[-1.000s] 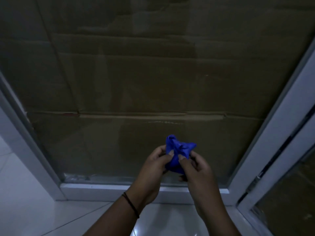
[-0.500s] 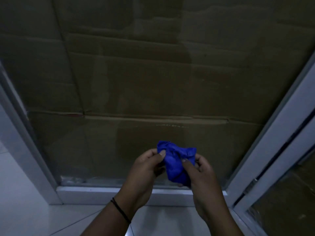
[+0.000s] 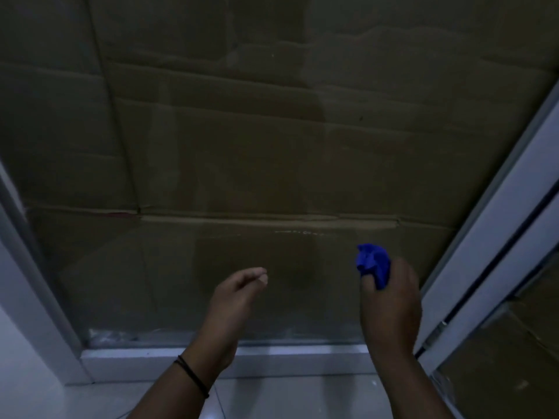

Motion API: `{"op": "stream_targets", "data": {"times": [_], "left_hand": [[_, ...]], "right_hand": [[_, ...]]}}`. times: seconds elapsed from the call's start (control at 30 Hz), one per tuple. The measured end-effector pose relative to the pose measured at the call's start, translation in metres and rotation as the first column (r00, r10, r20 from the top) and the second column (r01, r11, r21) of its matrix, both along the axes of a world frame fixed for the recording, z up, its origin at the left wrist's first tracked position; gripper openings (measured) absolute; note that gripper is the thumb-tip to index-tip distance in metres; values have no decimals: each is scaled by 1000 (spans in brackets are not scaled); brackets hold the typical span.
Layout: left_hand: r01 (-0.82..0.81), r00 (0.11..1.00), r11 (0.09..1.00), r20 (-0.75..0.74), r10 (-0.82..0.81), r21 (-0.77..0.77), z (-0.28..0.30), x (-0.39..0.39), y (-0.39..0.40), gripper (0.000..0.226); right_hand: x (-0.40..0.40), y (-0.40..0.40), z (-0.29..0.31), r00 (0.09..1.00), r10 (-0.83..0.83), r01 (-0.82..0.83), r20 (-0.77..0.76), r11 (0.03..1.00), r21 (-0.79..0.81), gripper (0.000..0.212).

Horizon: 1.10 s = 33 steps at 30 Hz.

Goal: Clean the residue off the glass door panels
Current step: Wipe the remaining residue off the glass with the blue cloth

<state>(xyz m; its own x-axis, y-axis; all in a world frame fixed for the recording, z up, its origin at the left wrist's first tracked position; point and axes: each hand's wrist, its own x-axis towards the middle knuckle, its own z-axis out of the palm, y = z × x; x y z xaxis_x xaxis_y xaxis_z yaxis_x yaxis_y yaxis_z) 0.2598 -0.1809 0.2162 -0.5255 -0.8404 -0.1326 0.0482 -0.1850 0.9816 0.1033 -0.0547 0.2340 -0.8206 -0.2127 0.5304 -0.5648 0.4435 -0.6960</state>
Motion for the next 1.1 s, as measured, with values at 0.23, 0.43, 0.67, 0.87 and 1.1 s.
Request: {"op": "stream_targets", "data": {"times": [0.23, 0.43, 0.67, 0.87, 1.1], "left_hand": [[-222, 975, 970, -15, 222, -100, -8, 26, -30, 15], [-328, 945, 940, -47, 324, -95, -17, 47, -49, 16], [-403, 915, 911, -54, 400, -90, -28, 74, -65, 17], [-510, 860, 854, -34, 509, -102, -34, 105, -78, 17], [-475, 871, 880, -128, 474, 24, -26, 119, -73, 12]], "right_hand": [[-13, -46, 2, 978, 167, -143, -125, 973, 184, 37], [16, -80, -4, 886, 413, -367, -212, 902, 226, 46], [67, -129, -5, 695, 632, -481, -344, 763, 431, 35], [127, -183, -6, 546, 789, -601, -283, 604, 524, 26], [164, -167, -1, 467, 833, -791, 296, 543, -281, 30]]}}
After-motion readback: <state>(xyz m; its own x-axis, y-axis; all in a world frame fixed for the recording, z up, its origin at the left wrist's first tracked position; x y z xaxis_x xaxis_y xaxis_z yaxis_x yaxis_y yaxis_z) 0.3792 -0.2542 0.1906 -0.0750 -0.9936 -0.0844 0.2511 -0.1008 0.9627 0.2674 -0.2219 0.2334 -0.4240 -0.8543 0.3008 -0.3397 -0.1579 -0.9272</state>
